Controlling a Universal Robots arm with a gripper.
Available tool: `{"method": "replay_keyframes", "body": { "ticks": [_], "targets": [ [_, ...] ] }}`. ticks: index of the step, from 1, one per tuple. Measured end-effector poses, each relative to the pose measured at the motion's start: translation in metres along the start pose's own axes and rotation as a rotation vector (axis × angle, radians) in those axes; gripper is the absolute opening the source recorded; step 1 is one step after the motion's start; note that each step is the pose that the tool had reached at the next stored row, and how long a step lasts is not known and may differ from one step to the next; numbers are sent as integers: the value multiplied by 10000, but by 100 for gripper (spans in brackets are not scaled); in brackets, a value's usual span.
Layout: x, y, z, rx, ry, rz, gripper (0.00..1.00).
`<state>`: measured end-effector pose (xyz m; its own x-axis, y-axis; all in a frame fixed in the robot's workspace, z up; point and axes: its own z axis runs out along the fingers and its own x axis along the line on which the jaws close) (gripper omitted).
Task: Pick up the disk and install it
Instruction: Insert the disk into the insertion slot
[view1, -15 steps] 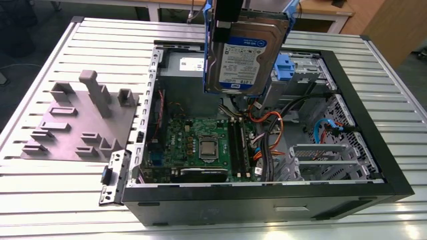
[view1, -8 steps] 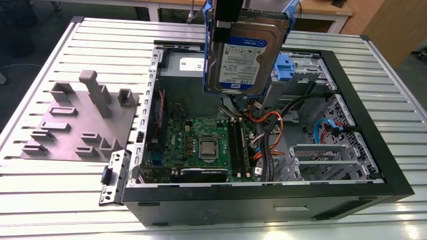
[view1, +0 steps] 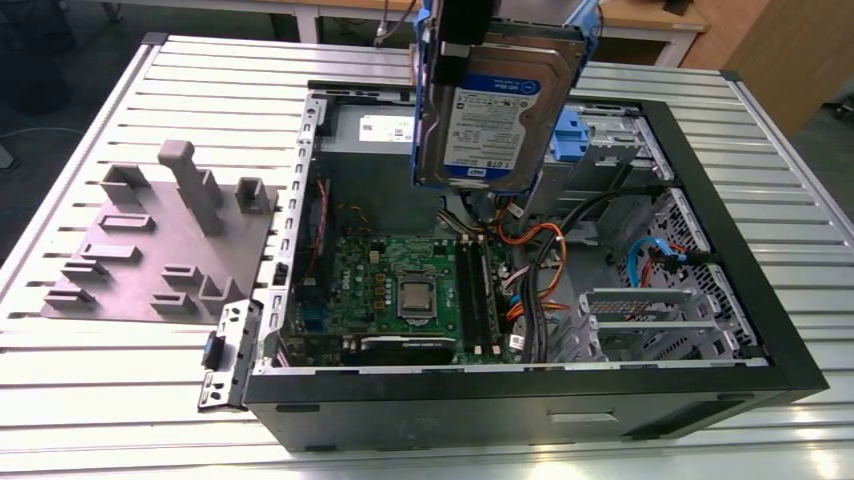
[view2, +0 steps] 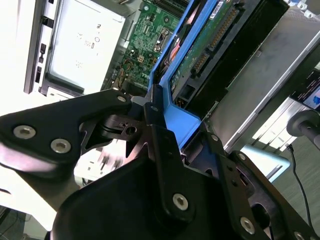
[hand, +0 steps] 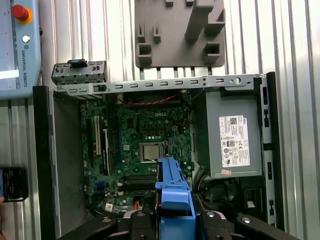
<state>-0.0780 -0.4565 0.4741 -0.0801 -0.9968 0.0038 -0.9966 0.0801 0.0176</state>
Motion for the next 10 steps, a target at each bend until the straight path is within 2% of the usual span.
{"method": "replay_keyframes", "body": {
  "ticks": [4, 10],
  "targets": [
    [-2, -36, 0, 0, -1, 1, 36],
    [0, -39, -1, 0, -1, 1, 36]
  ]
}}
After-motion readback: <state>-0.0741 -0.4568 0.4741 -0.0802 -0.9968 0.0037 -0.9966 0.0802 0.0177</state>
